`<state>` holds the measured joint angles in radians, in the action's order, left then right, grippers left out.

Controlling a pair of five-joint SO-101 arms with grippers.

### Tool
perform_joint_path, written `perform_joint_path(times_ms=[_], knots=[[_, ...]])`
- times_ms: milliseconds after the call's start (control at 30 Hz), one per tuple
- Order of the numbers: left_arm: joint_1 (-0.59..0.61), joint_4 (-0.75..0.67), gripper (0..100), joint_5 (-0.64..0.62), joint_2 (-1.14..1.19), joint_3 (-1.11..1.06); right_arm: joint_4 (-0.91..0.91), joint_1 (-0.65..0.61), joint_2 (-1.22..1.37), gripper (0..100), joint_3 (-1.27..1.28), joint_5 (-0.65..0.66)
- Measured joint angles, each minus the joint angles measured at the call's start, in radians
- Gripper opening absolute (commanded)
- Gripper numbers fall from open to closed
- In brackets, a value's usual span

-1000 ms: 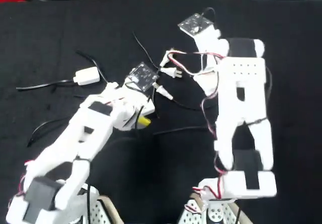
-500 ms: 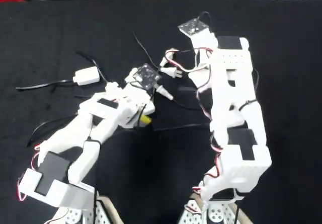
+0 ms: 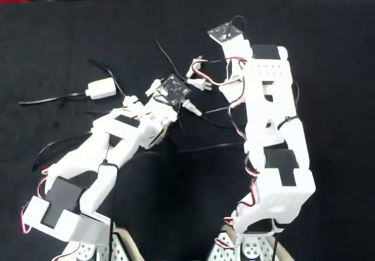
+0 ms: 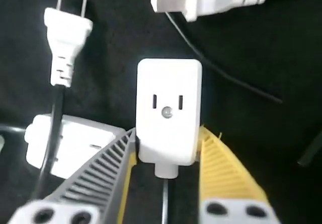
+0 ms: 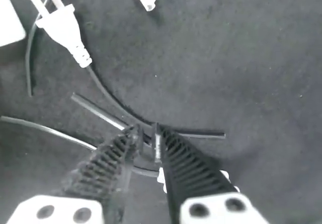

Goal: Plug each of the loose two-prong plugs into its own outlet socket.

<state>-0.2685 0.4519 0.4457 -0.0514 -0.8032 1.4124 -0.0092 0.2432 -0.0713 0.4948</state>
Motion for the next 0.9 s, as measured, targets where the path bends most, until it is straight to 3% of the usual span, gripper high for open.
perform_joint_path(times_ms=[133, 267, 400, 533, 700, 900], knots=[[-0.029, 0.149, 4, 0.083, -0.026, 0.038, 0.0, 0.0, 0.0, 3.2, 0.0, -0.002], [-0.092, 0.39, 4, 0.235, -0.132, 0.041, -0.003, -0.003, 0.031, 3.2, 0.006, -0.009], [-0.11, 0.62, 4, 0.273, -0.292, 0.031, -0.005, -0.025, 0.072, 3.2, 0.006, -0.009], [-0.109, 0.752, 4, 0.331, -0.466, -0.069, -0.009, -0.025, 0.095, 3.2, 0.006, -0.009], [-0.109, 0.778, 4, 0.422, -0.661, -0.279, -0.008, -0.025, 0.097, 3.2, 0.006, -0.009], [-0.083, 0.608, 4, 0.377, -0.875, -0.551, -0.008, -0.026, 0.097, 3.2, 0.006, -0.009]])
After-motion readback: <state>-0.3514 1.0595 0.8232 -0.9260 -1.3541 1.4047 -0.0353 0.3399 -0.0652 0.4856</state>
